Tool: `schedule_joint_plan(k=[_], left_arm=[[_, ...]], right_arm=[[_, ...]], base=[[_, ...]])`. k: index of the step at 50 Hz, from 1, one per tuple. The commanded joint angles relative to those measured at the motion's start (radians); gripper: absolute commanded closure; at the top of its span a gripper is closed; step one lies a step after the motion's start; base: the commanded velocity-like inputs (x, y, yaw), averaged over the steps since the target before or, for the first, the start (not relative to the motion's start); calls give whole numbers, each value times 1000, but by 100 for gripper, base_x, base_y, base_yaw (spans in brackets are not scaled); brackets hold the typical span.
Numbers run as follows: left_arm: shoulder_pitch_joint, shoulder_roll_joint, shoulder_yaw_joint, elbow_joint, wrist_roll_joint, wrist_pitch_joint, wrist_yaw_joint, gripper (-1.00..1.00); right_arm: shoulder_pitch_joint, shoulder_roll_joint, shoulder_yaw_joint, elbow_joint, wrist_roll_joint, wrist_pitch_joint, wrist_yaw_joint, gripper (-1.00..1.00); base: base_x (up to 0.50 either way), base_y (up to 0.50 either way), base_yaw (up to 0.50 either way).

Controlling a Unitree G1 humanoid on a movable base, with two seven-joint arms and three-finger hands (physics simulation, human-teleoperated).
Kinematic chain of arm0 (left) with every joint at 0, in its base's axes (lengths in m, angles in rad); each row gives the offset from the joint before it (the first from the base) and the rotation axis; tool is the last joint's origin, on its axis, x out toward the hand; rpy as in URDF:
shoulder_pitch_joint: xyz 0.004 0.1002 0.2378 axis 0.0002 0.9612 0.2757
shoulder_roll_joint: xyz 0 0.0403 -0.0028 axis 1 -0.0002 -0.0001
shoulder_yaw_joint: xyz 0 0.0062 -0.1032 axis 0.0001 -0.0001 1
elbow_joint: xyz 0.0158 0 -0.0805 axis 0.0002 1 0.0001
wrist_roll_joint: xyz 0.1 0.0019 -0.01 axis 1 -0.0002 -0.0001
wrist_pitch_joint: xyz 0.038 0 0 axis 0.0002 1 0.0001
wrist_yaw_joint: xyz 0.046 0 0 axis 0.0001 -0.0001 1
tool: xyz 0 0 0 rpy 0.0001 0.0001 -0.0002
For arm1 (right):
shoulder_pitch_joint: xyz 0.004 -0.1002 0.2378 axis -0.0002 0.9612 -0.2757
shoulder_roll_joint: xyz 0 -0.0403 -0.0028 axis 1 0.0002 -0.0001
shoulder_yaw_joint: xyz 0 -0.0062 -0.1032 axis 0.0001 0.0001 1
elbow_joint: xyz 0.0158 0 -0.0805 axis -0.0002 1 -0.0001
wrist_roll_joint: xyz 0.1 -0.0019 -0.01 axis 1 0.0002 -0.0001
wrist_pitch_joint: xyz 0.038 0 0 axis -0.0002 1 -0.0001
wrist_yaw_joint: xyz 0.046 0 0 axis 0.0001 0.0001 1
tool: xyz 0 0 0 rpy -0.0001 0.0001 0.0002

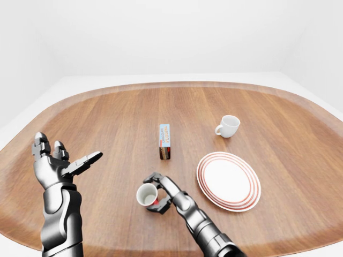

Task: Pick up the red mug and put it on the plate

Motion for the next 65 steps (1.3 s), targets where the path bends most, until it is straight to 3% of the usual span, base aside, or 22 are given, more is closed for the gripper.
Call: schedule_joint_plan(k=[1,14,19,23,24,30,33,40,42,55,65], left_arm=[[1,-1,0,-4,0,0,1,-100],[1,-1,0,1,2,0,-2,-100],[1,0,1,1,1,0,-1,-100],[3,0,3,-9,-1,0,1,-100],[-1,0,1,2,2,0,-1,-100],[2,-1,0,-14,0,0,1,-100],[1,-2,-1,-6,4,0,-2,-100],[0,-1,-1,-21,6,0,4,-100],[-3,0,3,-8,3,0,-1,-100],[-4,5,5,-15,-2,0,4,-100],[-3,5,6,-18,1,0,4,-100]], right_arm=[[-8,0,-7,15,-5,0,4,100],[-4,-2,-7,1,5,0,8,100],[7,-15,-15,-143,32,0,51,100],[-6,-36,-25,-351,80,127,104,100],[-30,-44,-37,-403,94,175,121,100],[-135,-93,-69,-601,108,175,174,100],[-237,-145,-124,-648,116,175,204,100],[-408,-385,-296,-563,203,175,242,100],[-381,-450,-325,-581,197,175,239,100],[-238,-656,-470,-462,263,175,216,100],[-109,-720,-536,-340,309,175,197,100]], base=[[0,0,0],[0,0,0],[0,0,0],[0,0,0],[0,0,0],[0,0,0],[0,0,0],[0,0,0],[0,0,0],[0,0,0],[0,0,0]])
